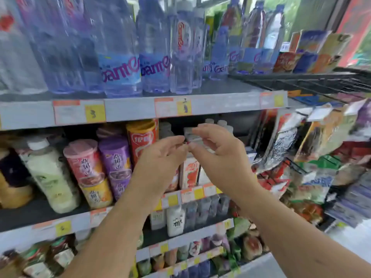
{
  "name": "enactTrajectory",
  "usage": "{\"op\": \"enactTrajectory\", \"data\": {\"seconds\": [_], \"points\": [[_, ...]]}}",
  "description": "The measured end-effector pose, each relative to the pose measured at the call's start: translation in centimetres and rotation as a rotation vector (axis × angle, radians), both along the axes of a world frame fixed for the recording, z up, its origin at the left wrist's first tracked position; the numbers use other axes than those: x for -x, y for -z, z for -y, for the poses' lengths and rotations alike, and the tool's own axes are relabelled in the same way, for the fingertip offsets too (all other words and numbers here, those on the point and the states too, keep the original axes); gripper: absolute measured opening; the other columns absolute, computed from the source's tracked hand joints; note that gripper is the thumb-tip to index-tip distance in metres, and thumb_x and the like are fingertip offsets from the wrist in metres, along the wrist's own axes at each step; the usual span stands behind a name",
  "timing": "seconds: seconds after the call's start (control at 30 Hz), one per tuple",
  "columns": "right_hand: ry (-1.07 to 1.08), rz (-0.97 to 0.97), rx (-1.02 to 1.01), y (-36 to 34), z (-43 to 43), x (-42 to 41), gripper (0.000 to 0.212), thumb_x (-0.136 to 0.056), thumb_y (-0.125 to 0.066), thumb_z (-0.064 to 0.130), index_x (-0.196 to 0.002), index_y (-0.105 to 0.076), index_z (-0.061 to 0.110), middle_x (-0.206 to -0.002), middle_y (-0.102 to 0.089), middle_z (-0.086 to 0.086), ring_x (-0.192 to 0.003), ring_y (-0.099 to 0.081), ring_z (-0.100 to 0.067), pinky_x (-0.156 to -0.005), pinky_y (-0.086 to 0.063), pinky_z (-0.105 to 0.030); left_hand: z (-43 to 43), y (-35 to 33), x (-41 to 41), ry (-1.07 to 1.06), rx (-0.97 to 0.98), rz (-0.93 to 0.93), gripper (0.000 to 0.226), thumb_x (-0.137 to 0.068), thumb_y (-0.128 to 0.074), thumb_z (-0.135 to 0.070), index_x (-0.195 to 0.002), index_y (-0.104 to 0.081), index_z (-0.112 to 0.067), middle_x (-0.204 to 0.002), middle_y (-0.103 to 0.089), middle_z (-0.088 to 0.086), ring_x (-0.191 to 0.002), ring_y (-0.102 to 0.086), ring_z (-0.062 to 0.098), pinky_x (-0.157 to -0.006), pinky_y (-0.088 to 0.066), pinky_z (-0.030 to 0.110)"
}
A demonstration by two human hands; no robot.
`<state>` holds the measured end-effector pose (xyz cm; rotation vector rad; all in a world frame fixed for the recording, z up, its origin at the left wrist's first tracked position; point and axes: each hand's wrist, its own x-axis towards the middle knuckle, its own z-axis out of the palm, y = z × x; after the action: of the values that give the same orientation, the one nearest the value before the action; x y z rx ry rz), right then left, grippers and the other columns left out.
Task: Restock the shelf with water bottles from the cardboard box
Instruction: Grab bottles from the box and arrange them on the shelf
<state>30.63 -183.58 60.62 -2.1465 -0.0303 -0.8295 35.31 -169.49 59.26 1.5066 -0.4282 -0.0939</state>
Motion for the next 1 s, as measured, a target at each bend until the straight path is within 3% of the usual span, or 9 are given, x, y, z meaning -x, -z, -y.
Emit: {"op": "enactTrajectory", "data": {"seconds": [0.07, 0.2, 0.37, 0.53, 0.6, 0.67, 0.73, 0.93, 1.0], "points": [[-0.003, -0.045, -0.015, 2.0, 0.2, 1.2, 0.029, -0.091, -0.068, 0.021, -0.119, -0.069, 0.022, -0.125, -0.062, 0.010, -0.119, -0.056, -0.004, -0.102, -0.048, -0.033, 0.0, 2.0, 0.9, -0.019, 0.002, -0.031, 0.017, -0.093, -0.065, -0.014, -0.096, -0.071, -0.029, -0.092, -0.076, -0.012, -0.089, -0.069, 0.002, -0.075, -0.052, 0.018], [0.010, -0.150, -0.066, 7.3, 1.1, 3.7, 0.029, -0.091, -0.068, 0.023, -0.120, -0.068, 0.023, -0.123, -0.064, 0.010, -0.116, -0.059, -0.007, -0.100, -0.050, -0.034, -0.4, 7.0, 3.1, -0.057, -0.077, -0.133, 0.024, -0.096, -0.062, -0.018, -0.120, -0.066, -0.020, -0.118, -0.069, -0.002, -0.108, -0.064, 0.011, -0.089, -0.046, 0.026], [0.005, -0.439, -0.094, 19.5, 2.5, 7.5, 0.031, -0.090, -0.065, 0.031, -0.121, -0.065, 0.030, -0.126, -0.062, 0.012, -0.112, -0.058, -0.007, -0.089, -0.049, -0.026, -1.1, 17.8, 6.8, -0.129, -0.242, -0.305, 0.018, -0.096, -0.062, -0.030, -0.112, -0.064, -0.040, -0.130, -0.063, -0.009, -0.119, -0.059, 0.012, -0.101, -0.046, 0.036], [0.000, -0.763, -0.023, 35.6, 3.2, 12.4, 0.025, -0.086, -0.069, 0.020, -0.111, -0.070, 0.024, -0.109, -0.067, 0.004, -0.095, -0.063, -0.015, -0.077, -0.043, -0.019, -1.4, 31.5, 11.8, -0.219, -0.377, -0.415, 0.026, -0.097, -0.061, -0.026, -0.122, -0.067, -0.029, -0.106, -0.066, -0.026, -0.090, -0.059, -0.018, -0.082, -0.048, 0.018], [0.010, -0.868, -0.035, 41.5, 3.0, 14.3, 0.027, -0.083, -0.072, 0.014, -0.109, -0.072, 0.019, -0.109, -0.068, -0.004, -0.096, -0.064, -0.023, -0.083, -0.049, -0.028, -1.8, 37.0, 13.7, -0.215, -0.455, -0.423, 0.029, -0.096, -0.061, -0.027, -0.124, -0.066, -0.029, -0.103, -0.063, -0.031, -0.086, -0.055, -0.025, -0.083, -0.046, 0.017], [0.012, -0.984, -0.023, 47.3, 2.4, 16.0, 0.027, -0.081, -0.073, 0.013, -0.109, -0.073, 0.016, -0.111, -0.069, -0.009, -0.101, -0.065, -0.030, -0.089, -0.052, -0.042, -2.3, 42.6, 15.1, -0.207, -0.489, -0.448, 0.031, -0.096, -0.061, -0.025, -0.126, -0.066, -0.026, -0.106, -0.064, -0.028, -0.088, -0.055, -0.027, -0.079, -0.042, 0.003], [-0.012, -1.076, 0.010, 53.1, 1.8, 17.1, 0.026, -0.082, -0.070, 0.012, -0.108, -0.073, 0.015, -0.111, -0.068, -0.010, -0.104, -0.064, -0.030, -0.092, -0.050, -0.039, -3.0, 47.9, 16.1, -0.224, -0.526, -0.492, 0.031, -0.096, -0.060, -0.026, -0.127, -0.065, -0.027, -0.111, -0.068, -0.019, -0.093, -0.058, -0.021, -0.076, -0.040, 0.000], [-0.079, -1.273, 0.152, 68.7, -0.8, 18.4, 0.032, -0.088, -0.064, 0.021, -0.120, -0.068, 0.020, -0.125, -0.060, -0.004, -0.111, -0.059, -0.025, -0.092, -0.041, -0.025, -3.9, 61.1, 16.9, -0.278, -0.613, -0.565, 0.030, -0.098, -0.057, -0.033, -0.127, -0.064, -0.029, -0.121, -0.069, -0.009, -0.111, -0.064, 0.008, -0.105, -0.046, 0.040], [-0.112, -1.277, 0.181, 73.1, -1.5, 18.3, 0.034, -0.089, -0.064, 0.021, -0.123, -0.066, 0.018, -0.127, -0.056, -0.006, -0.110, -0.059, -0.026, -0.094, -0.043, -0.027, -3.7, 64.6, 16.7, -0.289, -0.631, -0.572, 0.030, -0.098, -0.057, -0.035, -0.126, -0.065, -0.031, -0.119, -0.069, -0.013, -0.110, -0.064, 0.004, -0.105, -0.047, 0.039]]}}
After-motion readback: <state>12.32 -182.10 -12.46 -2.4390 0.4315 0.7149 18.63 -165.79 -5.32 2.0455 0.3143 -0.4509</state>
